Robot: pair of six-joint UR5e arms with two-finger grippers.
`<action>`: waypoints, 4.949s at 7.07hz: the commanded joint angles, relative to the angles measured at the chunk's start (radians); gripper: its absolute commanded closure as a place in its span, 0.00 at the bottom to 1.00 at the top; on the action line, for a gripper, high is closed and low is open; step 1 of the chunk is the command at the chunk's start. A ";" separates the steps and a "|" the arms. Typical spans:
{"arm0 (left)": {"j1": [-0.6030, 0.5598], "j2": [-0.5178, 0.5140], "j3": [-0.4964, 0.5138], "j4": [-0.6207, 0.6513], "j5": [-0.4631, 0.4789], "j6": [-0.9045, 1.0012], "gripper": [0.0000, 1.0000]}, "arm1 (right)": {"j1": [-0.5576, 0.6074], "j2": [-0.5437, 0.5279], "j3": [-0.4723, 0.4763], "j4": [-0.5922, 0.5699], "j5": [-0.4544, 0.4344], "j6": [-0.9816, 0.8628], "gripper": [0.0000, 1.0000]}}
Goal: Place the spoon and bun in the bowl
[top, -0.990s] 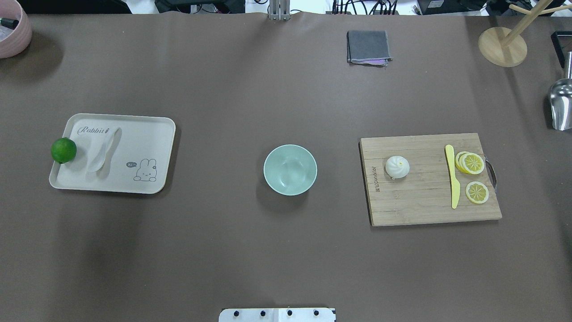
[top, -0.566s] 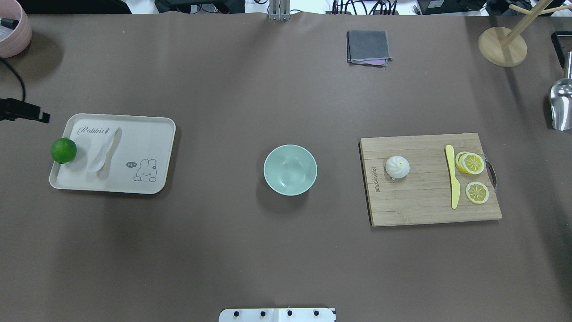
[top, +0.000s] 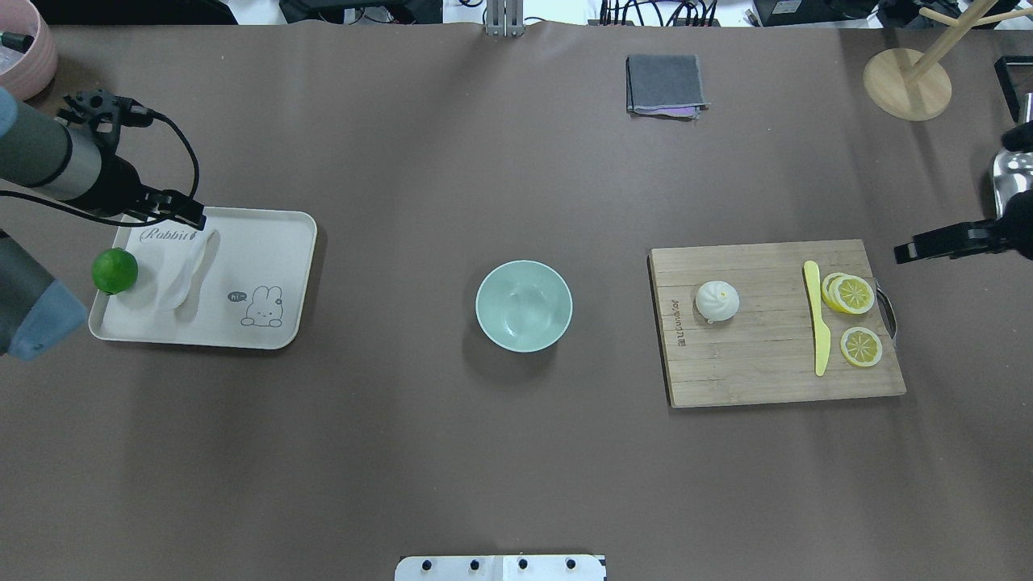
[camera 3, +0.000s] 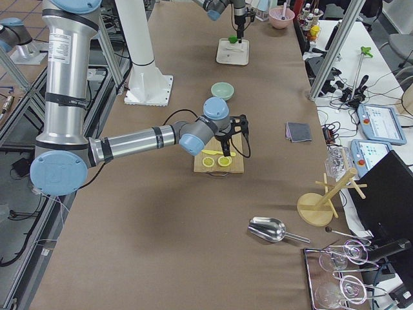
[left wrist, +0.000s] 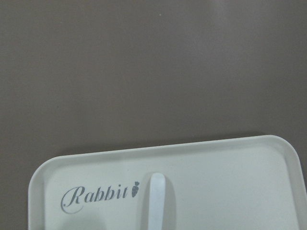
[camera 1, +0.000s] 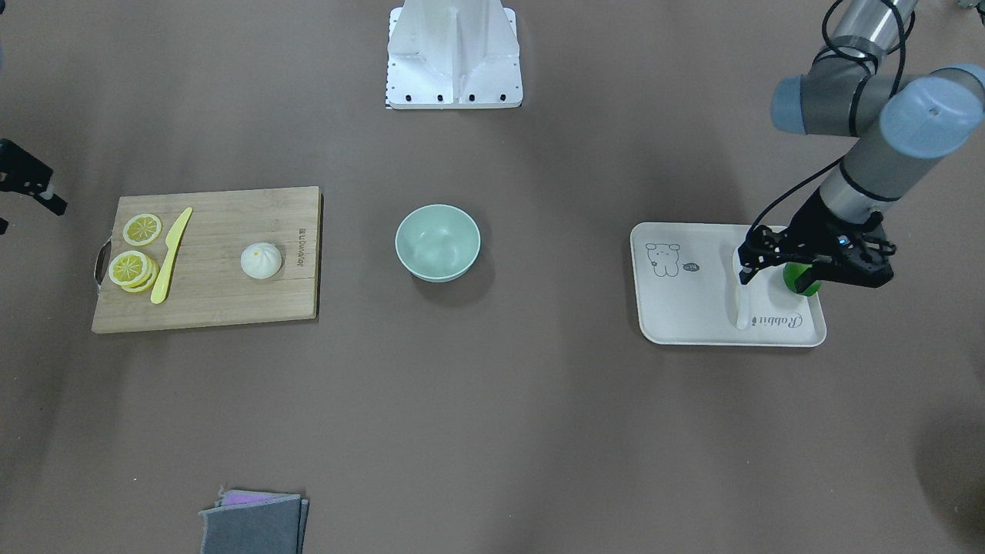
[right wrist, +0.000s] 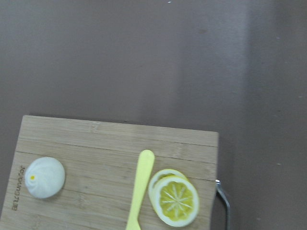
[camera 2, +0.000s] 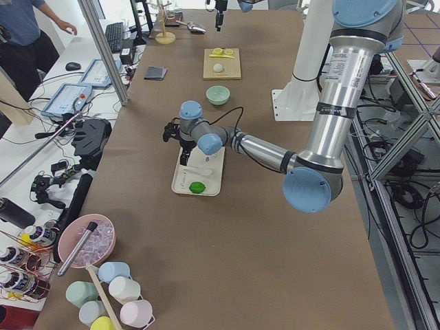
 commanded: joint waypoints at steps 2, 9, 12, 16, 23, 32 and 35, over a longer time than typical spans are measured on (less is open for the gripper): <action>0.049 -0.007 0.068 -0.005 0.025 0.077 0.26 | -0.116 0.062 0.006 -0.008 -0.067 0.064 0.14; 0.051 0.001 0.051 -0.087 -0.047 0.059 1.00 | -0.133 0.092 0.002 -0.015 -0.064 0.066 0.16; 0.095 -0.143 0.003 -0.072 -0.116 -0.195 1.00 | -0.208 0.113 -0.004 -0.018 -0.143 0.084 0.17; 0.261 -0.378 0.075 -0.063 0.018 -0.453 1.00 | -0.348 0.197 -0.078 -0.018 -0.268 0.122 0.17; 0.347 -0.489 0.102 -0.064 0.133 -0.585 1.00 | -0.362 0.225 -0.119 -0.017 -0.311 0.121 1.00; 0.493 -0.533 0.102 -0.072 0.324 -0.633 0.02 | -0.345 0.366 -0.089 -0.018 -0.302 0.234 1.00; 0.348 -0.414 -0.083 -0.064 0.170 -0.626 0.02 | -0.371 0.485 -0.089 -0.107 -0.322 0.308 1.00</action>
